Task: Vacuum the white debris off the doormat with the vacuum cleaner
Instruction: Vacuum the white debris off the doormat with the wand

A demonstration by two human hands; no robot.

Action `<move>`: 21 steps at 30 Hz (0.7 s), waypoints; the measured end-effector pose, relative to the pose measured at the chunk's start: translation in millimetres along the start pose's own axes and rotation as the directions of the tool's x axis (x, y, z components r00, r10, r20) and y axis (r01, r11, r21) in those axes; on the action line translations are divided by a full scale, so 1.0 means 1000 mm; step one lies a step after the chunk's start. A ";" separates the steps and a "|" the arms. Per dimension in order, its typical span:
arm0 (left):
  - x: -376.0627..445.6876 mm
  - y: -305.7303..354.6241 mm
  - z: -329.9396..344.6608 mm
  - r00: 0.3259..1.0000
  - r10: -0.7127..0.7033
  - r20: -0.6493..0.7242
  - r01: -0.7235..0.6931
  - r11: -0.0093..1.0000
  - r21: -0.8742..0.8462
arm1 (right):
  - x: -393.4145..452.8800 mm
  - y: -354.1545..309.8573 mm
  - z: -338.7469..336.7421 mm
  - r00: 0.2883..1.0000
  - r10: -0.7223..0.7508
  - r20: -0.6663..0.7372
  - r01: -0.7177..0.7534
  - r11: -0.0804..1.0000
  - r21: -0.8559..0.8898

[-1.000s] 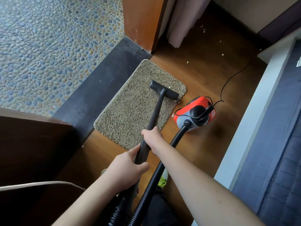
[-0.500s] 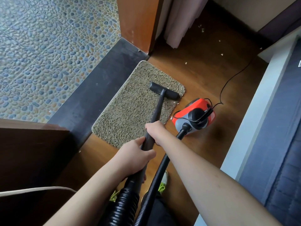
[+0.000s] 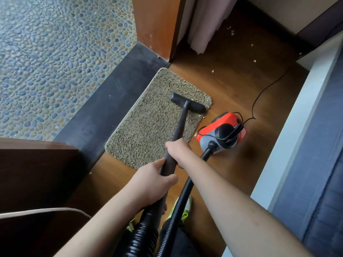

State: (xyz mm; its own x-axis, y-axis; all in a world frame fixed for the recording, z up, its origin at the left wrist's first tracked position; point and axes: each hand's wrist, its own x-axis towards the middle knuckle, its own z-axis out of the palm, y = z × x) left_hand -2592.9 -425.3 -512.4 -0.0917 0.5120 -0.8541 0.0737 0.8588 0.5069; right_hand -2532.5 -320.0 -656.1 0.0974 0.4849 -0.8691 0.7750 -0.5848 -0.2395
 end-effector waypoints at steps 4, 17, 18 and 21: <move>-0.003 0.002 0.000 1.000 -0.009 0.016 0.010 1.000 -0.020 | 0.000 0.001 -0.001 1.000 0.000 -0.002 0.000 0.999 -0.034; 0.017 0.016 0.001 1.000 -0.006 -0.012 0.006 1.000 -0.020 | 0.012 -0.016 -0.013 0.999 -0.008 0.048 0.006 1.000 0.026; 0.017 0.016 0.001 1.000 -0.003 -0.013 0.003 1.000 -0.014 | 0.012 -0.015 -0.015 0.997 -0.030 0.076 0.028 0.999 0.029; 0.017 0.017 0.000 1.000 0.004 -0.010 -0.004 1.000 0.006 | 0.013 -0.014 -0.016 0.993 -0.056 0.101 0.051 0.997 0.052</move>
State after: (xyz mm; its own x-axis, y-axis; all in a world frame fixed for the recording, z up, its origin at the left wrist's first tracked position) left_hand -2593.2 -402.2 -518.9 -0.1009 0.5152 -0.8511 0.0804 0.8569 0.5092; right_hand -2532.0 -294.7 -657.4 -0.0098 0.4492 -0.8934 0.7455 -0.5921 -0.3059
